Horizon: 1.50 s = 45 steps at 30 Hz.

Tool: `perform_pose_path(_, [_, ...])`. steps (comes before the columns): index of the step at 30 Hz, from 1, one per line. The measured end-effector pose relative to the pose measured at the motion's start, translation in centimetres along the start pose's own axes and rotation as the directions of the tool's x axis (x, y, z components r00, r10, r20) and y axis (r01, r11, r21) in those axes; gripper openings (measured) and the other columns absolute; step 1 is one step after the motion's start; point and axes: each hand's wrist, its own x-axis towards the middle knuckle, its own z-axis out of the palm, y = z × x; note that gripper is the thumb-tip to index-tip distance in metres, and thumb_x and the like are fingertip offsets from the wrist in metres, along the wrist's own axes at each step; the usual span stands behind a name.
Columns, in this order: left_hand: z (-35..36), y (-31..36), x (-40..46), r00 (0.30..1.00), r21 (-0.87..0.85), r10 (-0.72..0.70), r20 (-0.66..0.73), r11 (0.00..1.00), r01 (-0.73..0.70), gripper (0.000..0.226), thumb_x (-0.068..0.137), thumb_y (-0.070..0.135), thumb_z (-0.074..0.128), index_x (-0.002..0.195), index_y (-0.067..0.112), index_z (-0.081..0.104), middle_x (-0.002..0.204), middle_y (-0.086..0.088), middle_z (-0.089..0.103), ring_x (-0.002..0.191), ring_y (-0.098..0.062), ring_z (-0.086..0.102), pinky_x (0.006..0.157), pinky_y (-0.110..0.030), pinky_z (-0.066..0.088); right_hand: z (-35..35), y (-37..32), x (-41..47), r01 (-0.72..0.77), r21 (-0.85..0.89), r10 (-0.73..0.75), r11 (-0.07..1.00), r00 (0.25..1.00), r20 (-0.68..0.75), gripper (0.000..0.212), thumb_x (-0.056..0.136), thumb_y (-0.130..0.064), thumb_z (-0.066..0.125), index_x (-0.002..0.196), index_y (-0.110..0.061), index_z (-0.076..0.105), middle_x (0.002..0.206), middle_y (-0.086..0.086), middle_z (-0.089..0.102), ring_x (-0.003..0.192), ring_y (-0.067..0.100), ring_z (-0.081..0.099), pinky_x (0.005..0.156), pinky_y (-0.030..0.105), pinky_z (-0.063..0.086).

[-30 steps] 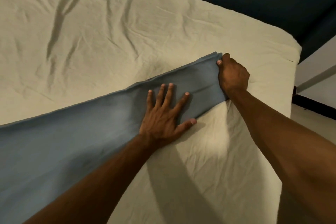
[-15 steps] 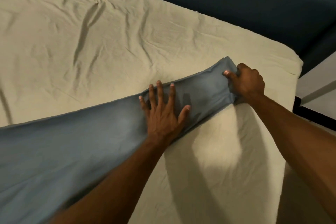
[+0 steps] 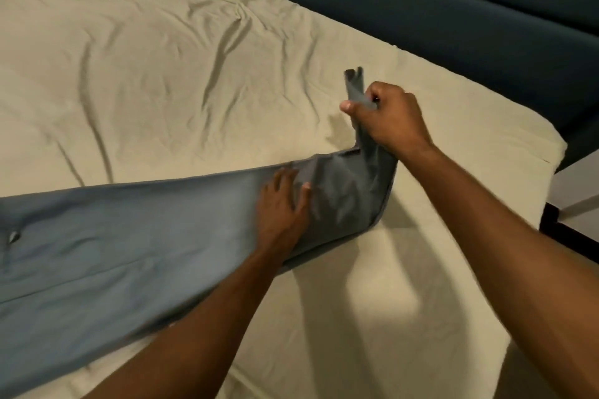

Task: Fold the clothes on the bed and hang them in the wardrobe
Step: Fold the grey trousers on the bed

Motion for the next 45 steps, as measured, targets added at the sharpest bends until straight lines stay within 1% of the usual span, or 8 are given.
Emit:
perform_pose_path(3, [-4.2, 0.4, -0.9, 0.900, -0.672, -0.427, 0.084, 0.642, 0.368, 0.046, 0.101, 0.056, 0.039, 0.103, 0.019, 0.066, 0.108, -0.014, 0.071, 0.099, -0.032, 0.067, 0.086, -0.041, 0.055, 4.2, -4.5, -3.9, 0.084, -0.038, -0.081, 0.996, 0.993, 0.081, 0.044, 0.087, -0.054, 0.068, 0.073, -0.020, 0.044, 0.076, 0.000, 0.057, 0.077, 0.024, 0.055, 0.062, 0.032, 0.032])
perform_pose_path(10, [-12.1, -5.4, -3.0, 0.776, -0.839, -0.506, 0.376, 0.170, 0.517, 0.055, 0.096, 0.064, 0.042, 0.086, 0.017, 0.068, 0.083, -0.009, 0.071, 0.077, -0.021, 0.069, 0.070, -0.031, 0.053, 15.9, -11.6, -14.3, 0.279, -0.097, -0.187, 0.955, 0.826, 0.532, 0.022, 0.098, -0.034, 0.053, 0.104, -0.020, 0.068, 0.105, 0.009, 0.070, 0.097, 0.029, 0.065, 0.075, 0.033, 0.045])
perform_pose_path(15, [-12.1, -8.5, -3.7, 0.799, -0.634, -0.561, 0.217, 0.541, 0.552, 0.020, 0.098, 0.008, 0.056, 0.078, 0.012, 0.060, 0.075, -0.013, 0.064, 0.056, -0.018, 0.064, 0.059, -0.033, 0.055, 17.5, -9.9, -17.5, 0.271, -0.185, -0.155, 0.944, 0.865, 0.478, 0.025, 0.101, -0.031, 0.047, 0.108, -0.020, 0.068, 0.107, 0.008, 0.070, 0.096, 0.030, 0.064, 0.075, 0.037, 0.048])
perform_pose_path(21, [-14.3, -8.8, -4.2, 0.918, -0.441, -0.378, -0.119, 0.848, 0.292, 0.012, 0.097, 0.020, 0.058, 0.108, 0.019, 0.065, 0.103, -0.002, 0.071, 0.094, -0.019, 0.067, 0.080, -0.034, 0.055, 16.0, -6.4, -17.1, 0.310, -0.190, -0.287, 0.932, 0.947, 0.142, 0.017, 0.102, -0.023, 0.051, 0.099, -0.014, 0.065, 0.095, 0.005, 0.068, 0.087, 0.022, 0.062, 0.073, 0.032, 0.046])
perform_pose_path(24, [-15.2, -11.1, -4.8, 0.852, -0.373, -0.514, -0.100, 0.813, 0.447, 0.011, 0.097, 0.021, 0.059, 0.104, 0.013, 0.060, 0.103, -0.011, 0.066, 0.096, -0.029, 0.064, 0.079, -0.040, 0.055, 16.4, -5.3, -16.5, 0.356, -0.282, -0.293, 0.891, 0.925, 0.243, 0.024, 0.102, -0.022, 0.051, 0.121, -0.014, 0.063, 0.122, 0.007, 0.065, 0.110, 0.028, 0.059, 0.088, 0.040, 0.047])
perform_pose_path(28, [-15.6, -11.7, -4.8, 0.822, -0.336, -0.559, -0.108, 0.799, 0.499, 0.004, 0.097, 0.019, 0.058, 0.095, 0.015, 0.057, 0.097, -0.011, 0.063, 0.092, -0.031, 0.061, 0.074, -0.038, 0.053, 17.2, -3.8, -16.3, 0.371, -0.423, -0.161, 0.827, 0.876, 0.455, 0.052, 0.105, -0.036, 0.041, 0.154, -0.022, 0.029, 0.164, 0.004, 0.022, 0.149, 0.031, 0.020, 0.117, 0.048, 0.023])
perform_pose_path(38, [-16.3, -11.9, -5.4, 0.873, -0.112, -0.405, -0.272, 0.914, 0.390, 0.011, 0.102, 0.015, 0.046, 0.111, 0.009, 0.051, 0.098, -0.009, 0.059, 0.089, -0.026, 0.057, 0.080, -0.041, 0.051, 19.0, -1.8, -16.5, 0.353, -0.493, -0.061, 0.795, 0.856, 0.514, 0.066, 0.101, -0.061, 0.022, 0.158, -0.036, 0.001, 0.168, -0.001, -0.004, 0.153, 0.033, -0.006, 0.119, 0.060, 0.000])
perform_pose_path(45, [-16.5, -12.6, -5.6, 0.800, -0.070, -0.420, -0.428, 0.898, 0.434, 0.009, 0.102, 0.011, 0.043, 0.110, 0.011, 0.048, 0.094, -0.009, 0.054, 0.087, -0.026, 0.051, 0.075, -0.036, 0.038, 19.9, -1.1, -16.7, 0.394, -0.476, -0.124, 0.786, 0.855, 0.503, 0.085, 0.080, -0.074, -0.010, 0.158, -0.039, -0.004, 0.168, -0.003, -0.006, 0.153, 0.032, -0.010, 0.117, 0.061, -0.009])
